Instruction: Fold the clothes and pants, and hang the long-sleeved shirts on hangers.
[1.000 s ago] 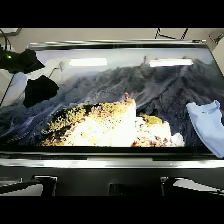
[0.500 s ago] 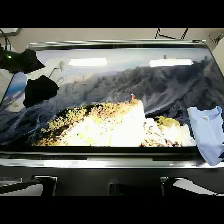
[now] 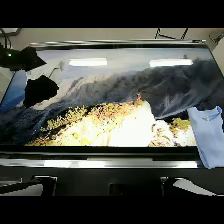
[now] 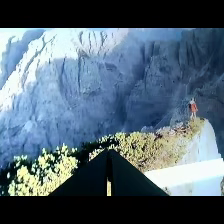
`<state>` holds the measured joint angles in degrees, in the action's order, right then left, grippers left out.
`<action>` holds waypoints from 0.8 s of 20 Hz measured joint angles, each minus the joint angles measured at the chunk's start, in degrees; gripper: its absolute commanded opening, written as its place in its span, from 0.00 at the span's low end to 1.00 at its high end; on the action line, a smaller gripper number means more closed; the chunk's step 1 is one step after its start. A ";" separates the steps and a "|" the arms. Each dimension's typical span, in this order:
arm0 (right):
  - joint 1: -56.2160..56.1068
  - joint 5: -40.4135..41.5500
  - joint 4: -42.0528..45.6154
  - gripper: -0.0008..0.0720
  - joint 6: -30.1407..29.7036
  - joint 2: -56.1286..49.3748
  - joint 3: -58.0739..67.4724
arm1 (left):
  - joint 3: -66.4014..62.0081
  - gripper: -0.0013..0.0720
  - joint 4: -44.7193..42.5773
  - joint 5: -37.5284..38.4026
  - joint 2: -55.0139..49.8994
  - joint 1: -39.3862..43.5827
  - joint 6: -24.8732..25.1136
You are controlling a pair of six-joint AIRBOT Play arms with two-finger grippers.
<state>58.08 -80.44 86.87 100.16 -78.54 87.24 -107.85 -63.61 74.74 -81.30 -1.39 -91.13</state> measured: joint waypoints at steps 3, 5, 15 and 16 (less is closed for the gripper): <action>-7.13 7.34 -4.87 0.85 -2.08 0.09 14.16 | 0.00 0.05 -4.98 -6.56 -0.50 3.17 0.90; -14.60 9.11 -6.67 0.93 -2.67 -0.20 18.88 | 0.00 0.57 -14.49 -7.23 -1.90 5.92 -1.97; -39.50 -5.86 -8.72 0.92 -6.16 -2.21 5.22 | 22.38 0.98 -22.73 2.93 -0.63 8.83 -4.31; -40.11 -5.62 -8.72 0.92 -6.36 -1.92 3.91 | 24.48 0.98 -22.64 1.40 0.20 8.85 -4.72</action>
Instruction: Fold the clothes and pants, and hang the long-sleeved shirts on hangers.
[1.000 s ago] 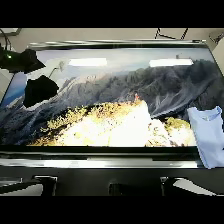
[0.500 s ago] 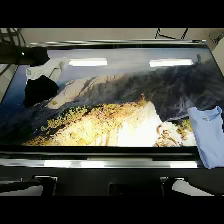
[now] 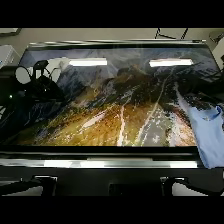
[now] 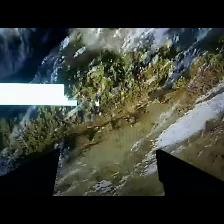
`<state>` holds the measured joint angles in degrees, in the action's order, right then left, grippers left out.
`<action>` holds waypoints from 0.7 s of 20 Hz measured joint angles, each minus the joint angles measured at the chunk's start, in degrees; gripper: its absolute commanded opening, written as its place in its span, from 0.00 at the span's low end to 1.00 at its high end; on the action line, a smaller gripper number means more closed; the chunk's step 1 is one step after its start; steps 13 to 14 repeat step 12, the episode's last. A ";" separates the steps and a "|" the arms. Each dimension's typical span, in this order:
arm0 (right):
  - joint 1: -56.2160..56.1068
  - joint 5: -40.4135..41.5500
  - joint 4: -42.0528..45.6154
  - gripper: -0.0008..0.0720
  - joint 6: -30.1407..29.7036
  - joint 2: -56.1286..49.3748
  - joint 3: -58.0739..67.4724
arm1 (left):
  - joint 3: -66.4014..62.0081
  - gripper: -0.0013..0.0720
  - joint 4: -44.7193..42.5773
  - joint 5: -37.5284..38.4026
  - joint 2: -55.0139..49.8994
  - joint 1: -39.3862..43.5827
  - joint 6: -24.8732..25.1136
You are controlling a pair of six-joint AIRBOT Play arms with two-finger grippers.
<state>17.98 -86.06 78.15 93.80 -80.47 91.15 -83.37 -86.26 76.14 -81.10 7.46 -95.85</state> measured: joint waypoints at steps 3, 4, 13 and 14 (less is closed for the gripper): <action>-0.90 0.11 -0.02 0.92 -0.26 0.48 -1.99 | 3.52 0.98 0.26 -2.62 1.11 0.07 -0.59; -1.07 0.11 -0.02 0.92 -0.37 0.57 -2.34 | 4.09 0.98 0.28 -3.13 1.22 0.07 -0.66; -1.40 0.11 -0.17 0.92 -0.39 0.74 -3.13 | 5.53 0.98 0.37 -4.48 1.36 0.07 -1.05; -1.40 0.11 -0.17 0.92 -0.39 0.74 -3.13 | 5.53 0.98 0.37 -4.48 1.36 0.07 -1.05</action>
